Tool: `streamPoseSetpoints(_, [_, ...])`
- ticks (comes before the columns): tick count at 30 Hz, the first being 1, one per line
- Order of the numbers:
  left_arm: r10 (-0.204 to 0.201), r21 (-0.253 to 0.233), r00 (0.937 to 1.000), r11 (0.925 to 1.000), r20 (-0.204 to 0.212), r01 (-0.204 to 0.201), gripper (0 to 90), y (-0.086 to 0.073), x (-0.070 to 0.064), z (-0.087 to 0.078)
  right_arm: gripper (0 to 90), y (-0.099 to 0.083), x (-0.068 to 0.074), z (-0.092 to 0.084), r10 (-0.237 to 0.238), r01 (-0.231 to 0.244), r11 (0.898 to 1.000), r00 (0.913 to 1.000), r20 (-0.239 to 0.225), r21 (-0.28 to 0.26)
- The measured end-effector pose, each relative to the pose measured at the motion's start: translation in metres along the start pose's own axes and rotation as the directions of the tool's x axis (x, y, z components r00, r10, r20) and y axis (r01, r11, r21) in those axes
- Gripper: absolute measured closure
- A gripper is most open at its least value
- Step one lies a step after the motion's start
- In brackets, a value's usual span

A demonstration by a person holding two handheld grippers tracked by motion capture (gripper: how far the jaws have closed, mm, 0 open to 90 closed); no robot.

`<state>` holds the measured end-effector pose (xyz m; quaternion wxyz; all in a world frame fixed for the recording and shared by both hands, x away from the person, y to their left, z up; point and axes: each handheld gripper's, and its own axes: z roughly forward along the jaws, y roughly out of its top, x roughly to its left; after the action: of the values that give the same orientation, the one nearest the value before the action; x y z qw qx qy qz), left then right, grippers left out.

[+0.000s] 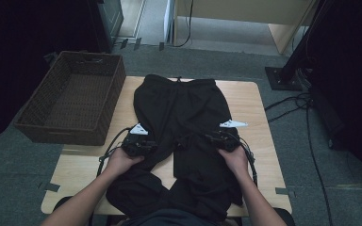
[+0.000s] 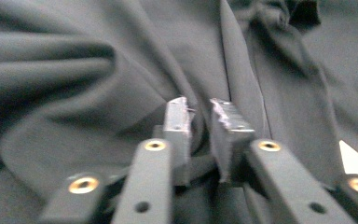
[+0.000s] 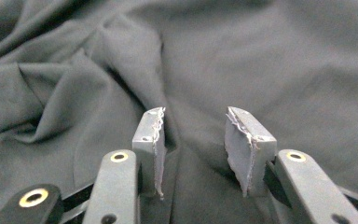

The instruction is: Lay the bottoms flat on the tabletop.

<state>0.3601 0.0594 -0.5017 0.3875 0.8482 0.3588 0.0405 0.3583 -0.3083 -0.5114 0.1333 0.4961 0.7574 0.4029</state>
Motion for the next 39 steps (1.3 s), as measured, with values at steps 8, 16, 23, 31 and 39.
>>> streamPoseSetpoints(8, [-0.009, -0.031, 0.9944, 0.9995, -0.105, 0.006, 68.5, 0.024, 0.031, -0.005, 60.3, 0.026, -0.003, 0.009, -0.039, 0.041, 0.998, 0.9984, 0.040, -0.043])
streamPoseSetpoints(16, [-0.022, 0.008, 0.9892, 0.9997, -0.145, 0.023, 63.3, 0.021, 0.049, 0.008, 59.9, 0.034, -0.015, 0.037, -0.015, 0.018, 0.999, 0.9968, 0.078, -0.043])
streamPoseSetpoints(23, [-0.011, 0.009, 0.9892, 0.9999, -0.146, 0.013, 72.7, 0.015, 0.049, 0.007, 60.3, 0.030, -0.020, 0.043, -0.014, 0.017, 0.999, 0.9949, 0.100, -0.030])
streamPoseSetpoints(31, [-0.023, -0.002, 0.9936, 0.9997, -0.110, 0.023, 85.5, 0.001, 0.045, -0.002, 61.4, 0.024, -0.023, 0.037, -0.087, 0.090, 0.996, 0.9859, 0.143, -0.017])
streamPoseSetpoints(39, [-0.013, 0.002, 0.9972, 0.9999, -0.074, 0.013, 87.5, -0.009, 0.030, -0.007, 61.3, 0.019, -0.028, 0.029, -0.088, 0.091, 0.996, 0.9865, 0.138, -0.017])
